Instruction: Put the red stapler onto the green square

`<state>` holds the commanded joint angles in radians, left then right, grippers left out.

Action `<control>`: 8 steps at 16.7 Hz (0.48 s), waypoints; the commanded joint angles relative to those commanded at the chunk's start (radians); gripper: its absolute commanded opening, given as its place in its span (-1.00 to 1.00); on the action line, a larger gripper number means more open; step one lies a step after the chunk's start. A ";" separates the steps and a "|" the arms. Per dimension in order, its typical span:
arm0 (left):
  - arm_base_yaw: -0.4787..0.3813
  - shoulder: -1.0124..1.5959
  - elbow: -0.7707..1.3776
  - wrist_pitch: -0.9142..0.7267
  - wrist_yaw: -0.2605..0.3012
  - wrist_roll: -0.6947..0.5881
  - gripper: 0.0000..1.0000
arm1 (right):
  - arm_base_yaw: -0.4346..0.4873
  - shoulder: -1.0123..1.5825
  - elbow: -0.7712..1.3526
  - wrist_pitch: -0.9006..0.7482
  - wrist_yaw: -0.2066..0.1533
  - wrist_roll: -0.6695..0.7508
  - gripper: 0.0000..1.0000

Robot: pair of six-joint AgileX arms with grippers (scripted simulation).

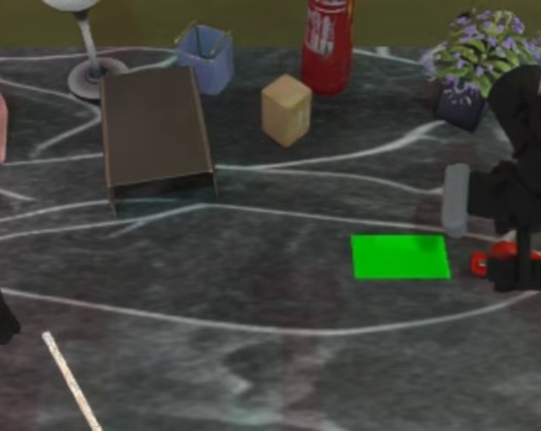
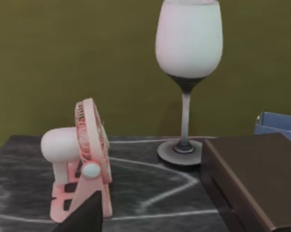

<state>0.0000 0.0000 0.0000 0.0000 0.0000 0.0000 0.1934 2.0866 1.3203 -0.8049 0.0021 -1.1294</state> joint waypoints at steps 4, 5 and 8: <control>0.000 0.000 0.000 0.000 0.000 0.000 1.00 | 0.000 0.000 0.000 0.000 0.000 0.000 -0.21; 0.000 0.000 0.000 0.000 0.000 0.000 1.00 | 0.000 0.000 0.000 0.000 0.000 0.000 -0.36; 0.000 0.000 0.000 0.000 0.000 0.000 1.00 | 0.000 0.000 0.000 0.000 0.000 0.000 -0.81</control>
<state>0.0000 0.0000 0.0000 0.0000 0.0000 0.0000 0.1934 2.0866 1.3203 -0.8049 0.0021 -1.1294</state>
